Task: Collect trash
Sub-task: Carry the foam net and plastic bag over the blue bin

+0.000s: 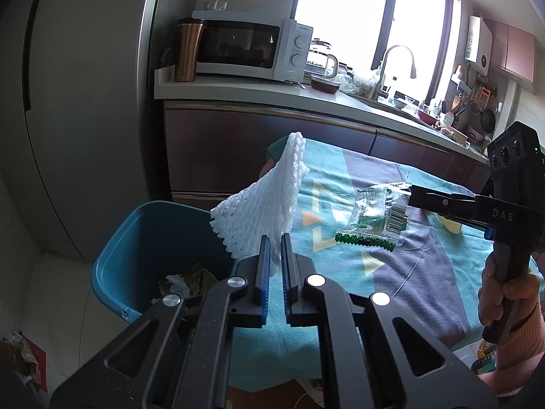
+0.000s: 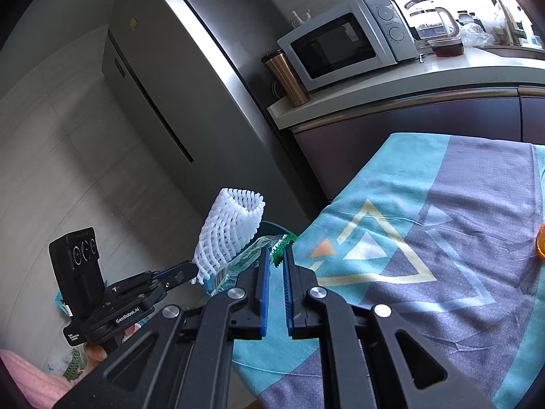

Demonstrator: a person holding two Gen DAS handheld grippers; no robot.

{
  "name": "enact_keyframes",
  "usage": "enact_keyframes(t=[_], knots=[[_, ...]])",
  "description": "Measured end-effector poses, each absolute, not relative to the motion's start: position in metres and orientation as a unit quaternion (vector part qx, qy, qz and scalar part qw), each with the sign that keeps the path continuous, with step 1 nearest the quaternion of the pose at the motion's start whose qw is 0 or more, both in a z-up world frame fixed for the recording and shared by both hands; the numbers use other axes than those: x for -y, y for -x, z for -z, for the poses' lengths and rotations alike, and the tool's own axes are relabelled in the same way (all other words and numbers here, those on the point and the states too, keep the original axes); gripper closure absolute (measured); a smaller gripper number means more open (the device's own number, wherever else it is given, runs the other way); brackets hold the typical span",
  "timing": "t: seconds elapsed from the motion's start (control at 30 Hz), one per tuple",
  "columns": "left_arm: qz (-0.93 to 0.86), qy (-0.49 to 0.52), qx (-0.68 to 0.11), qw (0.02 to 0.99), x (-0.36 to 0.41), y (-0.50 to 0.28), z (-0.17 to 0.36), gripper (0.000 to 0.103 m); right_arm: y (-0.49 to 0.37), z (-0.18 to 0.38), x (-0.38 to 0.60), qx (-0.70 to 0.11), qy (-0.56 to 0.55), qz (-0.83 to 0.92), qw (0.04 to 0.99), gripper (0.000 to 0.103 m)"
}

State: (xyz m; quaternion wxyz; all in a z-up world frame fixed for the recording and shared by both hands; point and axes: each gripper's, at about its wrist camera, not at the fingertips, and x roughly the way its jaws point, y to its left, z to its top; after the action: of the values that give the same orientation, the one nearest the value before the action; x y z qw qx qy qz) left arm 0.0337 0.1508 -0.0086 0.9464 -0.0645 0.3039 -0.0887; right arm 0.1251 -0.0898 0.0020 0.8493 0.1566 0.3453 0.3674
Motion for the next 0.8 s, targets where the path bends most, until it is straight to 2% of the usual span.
enact_keyframes(t=[0.8], knots=[[0.038,0.078,-0.316,0.945,-0.193,-0.036,0.024,0.096,-0.145,0.012,0.031,-0.374,-0.135,-0.4,0.826,0.097]])
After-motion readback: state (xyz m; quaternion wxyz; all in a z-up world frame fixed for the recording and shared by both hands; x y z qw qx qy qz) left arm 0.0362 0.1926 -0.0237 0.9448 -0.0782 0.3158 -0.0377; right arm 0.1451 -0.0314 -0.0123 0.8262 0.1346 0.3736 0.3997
